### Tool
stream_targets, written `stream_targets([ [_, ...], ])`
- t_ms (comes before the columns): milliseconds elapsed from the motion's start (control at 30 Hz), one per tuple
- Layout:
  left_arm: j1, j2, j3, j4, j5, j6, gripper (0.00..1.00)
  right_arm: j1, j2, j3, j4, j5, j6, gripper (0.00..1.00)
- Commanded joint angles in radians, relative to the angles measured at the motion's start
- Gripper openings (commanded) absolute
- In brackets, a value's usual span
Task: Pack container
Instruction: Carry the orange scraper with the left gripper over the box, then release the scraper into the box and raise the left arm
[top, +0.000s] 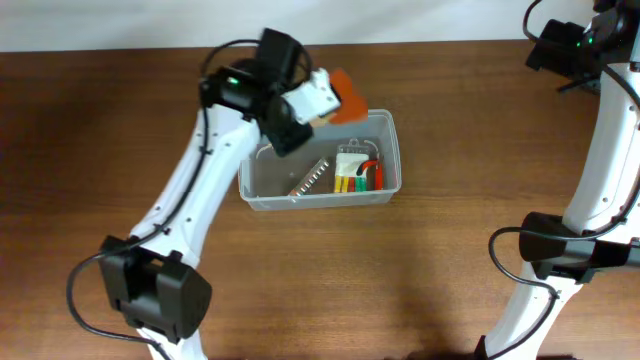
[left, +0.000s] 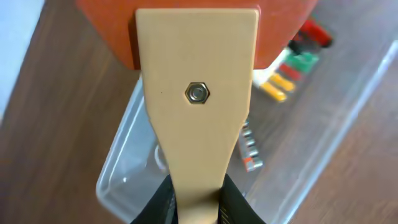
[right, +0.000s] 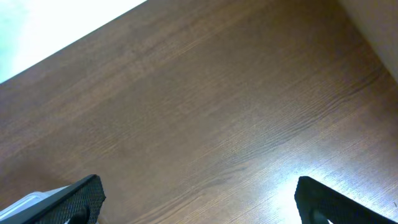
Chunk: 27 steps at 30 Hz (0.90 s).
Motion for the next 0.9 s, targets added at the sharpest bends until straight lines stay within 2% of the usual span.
stream_targets([
  [0, -0.015, 0.019, 0.024, 0.004, 0.012, 0.095, 0.02, -0.003, -0.015, 0.014, 0.000, 0.009, 0.005, 0.99],
  [133, -0.014, 0.061, 0.021, -0.012, 0.019, 0.113, 0.02, -0.003, -0.015, 0.014, 0.000, 0.009, 0.005, 0.99],
  [200, -0.014, 0.099, 0.019, -0.036, 0.065, 0.182, 0.02, -0.003, -0.015, 0.014, 0.000, 0.009, 0.005, 0.99],
  [333, -0.014, 0.143, 0.018, -0.060, 0.104, 0.241, 0.02, -0.003, -0.015, 0.014, 0.000, 0.009, 0.005, 0.99],
  [767, -0.014, 0.260, -0.002, -0.072, 0.120, 0.240, 0.03, -0.003, -0.015, 0.014, 0.000, 0.009, 0.005, 0.99],
  [867, -0.014, 0.274, -0.010, -0.069, 0.120, 0.240, 0.06, -0.003, -0.015, 0.014, 0.000, 0.009, 0.005, 0.99],
])
